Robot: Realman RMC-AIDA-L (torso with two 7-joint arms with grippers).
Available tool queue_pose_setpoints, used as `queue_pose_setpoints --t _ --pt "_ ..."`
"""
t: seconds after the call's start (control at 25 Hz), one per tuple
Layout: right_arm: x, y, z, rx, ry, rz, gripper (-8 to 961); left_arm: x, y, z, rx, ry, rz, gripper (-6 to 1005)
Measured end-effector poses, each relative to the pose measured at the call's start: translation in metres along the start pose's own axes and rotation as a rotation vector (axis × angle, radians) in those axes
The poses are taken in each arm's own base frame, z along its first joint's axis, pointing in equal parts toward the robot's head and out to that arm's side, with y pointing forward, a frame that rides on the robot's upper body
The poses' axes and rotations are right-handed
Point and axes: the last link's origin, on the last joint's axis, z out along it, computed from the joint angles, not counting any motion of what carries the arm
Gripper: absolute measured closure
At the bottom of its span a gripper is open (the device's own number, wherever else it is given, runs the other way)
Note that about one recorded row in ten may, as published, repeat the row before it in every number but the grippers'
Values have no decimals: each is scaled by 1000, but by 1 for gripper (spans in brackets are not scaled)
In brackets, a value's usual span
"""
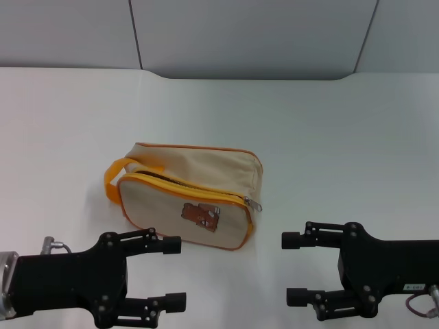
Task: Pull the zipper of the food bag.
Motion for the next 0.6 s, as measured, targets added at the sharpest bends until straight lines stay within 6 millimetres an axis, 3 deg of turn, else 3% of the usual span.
queue_pose_setpoints --t 0.6 --pt "-3 -2 2 -6 2 -10 177 -1 1 -1 7 5 -4 175"
